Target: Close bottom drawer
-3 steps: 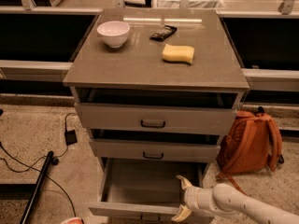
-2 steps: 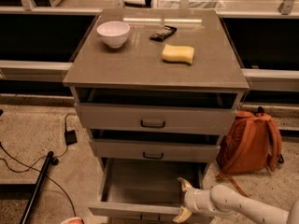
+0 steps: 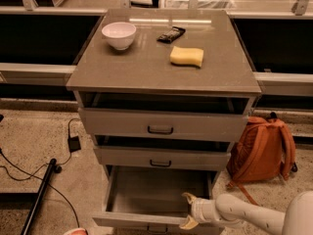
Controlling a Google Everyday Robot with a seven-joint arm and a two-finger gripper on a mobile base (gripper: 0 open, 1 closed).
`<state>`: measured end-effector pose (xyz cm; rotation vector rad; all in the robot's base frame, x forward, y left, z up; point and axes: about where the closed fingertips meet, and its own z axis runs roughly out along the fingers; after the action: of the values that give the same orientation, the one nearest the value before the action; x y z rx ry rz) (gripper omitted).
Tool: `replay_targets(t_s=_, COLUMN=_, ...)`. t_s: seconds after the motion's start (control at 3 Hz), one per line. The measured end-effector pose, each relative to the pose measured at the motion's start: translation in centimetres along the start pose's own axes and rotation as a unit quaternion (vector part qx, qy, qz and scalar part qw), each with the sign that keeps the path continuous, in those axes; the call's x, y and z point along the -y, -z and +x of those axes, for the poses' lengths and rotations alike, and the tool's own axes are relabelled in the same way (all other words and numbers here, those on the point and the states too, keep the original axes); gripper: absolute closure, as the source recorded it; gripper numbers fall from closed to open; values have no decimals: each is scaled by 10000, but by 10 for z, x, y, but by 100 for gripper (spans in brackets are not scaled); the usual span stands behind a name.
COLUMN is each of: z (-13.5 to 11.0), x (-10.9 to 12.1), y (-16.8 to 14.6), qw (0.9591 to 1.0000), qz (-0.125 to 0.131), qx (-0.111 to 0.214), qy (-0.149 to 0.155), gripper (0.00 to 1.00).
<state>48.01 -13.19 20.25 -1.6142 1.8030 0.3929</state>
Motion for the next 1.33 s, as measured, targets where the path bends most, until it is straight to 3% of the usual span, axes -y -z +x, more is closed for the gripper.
replay_targets(t_s=0.33, z=-1, x=1, y=-3, qw=10000, qz=-11, qx=-7, qy=18, gripper=36)
replay_targets(t_s=0.67, z=-13, x=10, y=-5, qw=9999, qz=43, qx=65, qy=72, gripper=35)
replay_targets(t_s=1.0, z=-22, x=30, y=-10, qw=9998, qz=133, qx=114, qy=78, gripper=27)
replay_targets(t_s=1.33, z=-26, x=55, y=-17, qw=9997, qz=194, qx=113, qy=62, gripper=27)
